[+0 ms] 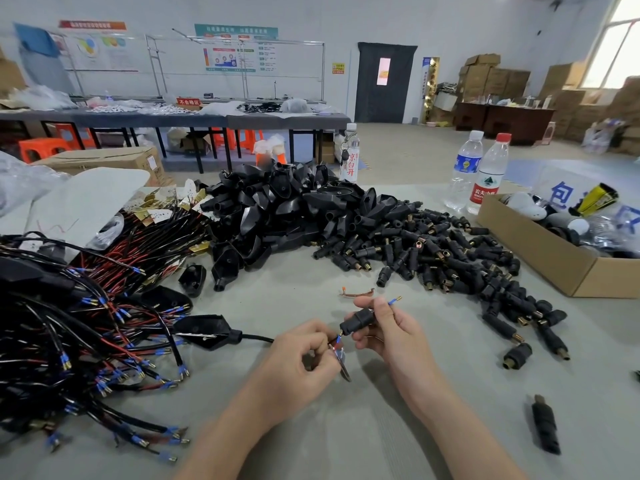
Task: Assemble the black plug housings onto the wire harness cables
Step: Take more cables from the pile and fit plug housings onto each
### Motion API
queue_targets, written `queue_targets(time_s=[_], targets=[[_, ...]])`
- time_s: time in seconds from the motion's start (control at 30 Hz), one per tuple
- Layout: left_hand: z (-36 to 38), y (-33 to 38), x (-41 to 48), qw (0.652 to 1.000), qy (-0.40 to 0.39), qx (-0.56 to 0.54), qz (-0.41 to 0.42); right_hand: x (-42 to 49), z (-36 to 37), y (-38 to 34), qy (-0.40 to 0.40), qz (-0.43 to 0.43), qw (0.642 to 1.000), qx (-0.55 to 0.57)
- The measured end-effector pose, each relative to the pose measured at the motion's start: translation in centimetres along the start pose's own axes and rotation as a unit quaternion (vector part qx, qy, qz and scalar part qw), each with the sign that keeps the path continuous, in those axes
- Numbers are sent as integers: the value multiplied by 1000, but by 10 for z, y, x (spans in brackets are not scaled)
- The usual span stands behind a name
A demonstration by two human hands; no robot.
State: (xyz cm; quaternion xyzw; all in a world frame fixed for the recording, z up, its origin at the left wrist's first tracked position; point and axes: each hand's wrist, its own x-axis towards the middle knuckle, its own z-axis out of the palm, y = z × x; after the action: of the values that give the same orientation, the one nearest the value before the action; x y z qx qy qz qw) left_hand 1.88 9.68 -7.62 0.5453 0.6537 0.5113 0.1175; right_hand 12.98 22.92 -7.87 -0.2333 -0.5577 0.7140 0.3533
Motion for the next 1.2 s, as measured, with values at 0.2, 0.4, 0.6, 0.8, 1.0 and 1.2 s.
queue_targets(time_s=[0.2, 0.4, 0.6, 0.8, 1.0, 1.2], targets=[[-1, 2, 0, 998, 26, -45, -42, 0, 0, 0, -4, 8, 1000, 7], [1, 1, 0, 996, 56, -46, -54, 1, 0, 1, -1, 18, 1000, 21], [2, -5, 2, 996, 71, -28, -48, 3, -1, 2, -1, 26, 999, 35], [0, -9, 5, 992, 96, -39, -69, 5, -3, 0, 20, 31, 996, 80], [0, -12, 5, 995, 69, -35, -66, 4, -1, 1, 18, 38, 995, 94], [-1, -11, 4, 996, 57, -31, -60, 5, -2, 2, 16, 45, 995, 85]])
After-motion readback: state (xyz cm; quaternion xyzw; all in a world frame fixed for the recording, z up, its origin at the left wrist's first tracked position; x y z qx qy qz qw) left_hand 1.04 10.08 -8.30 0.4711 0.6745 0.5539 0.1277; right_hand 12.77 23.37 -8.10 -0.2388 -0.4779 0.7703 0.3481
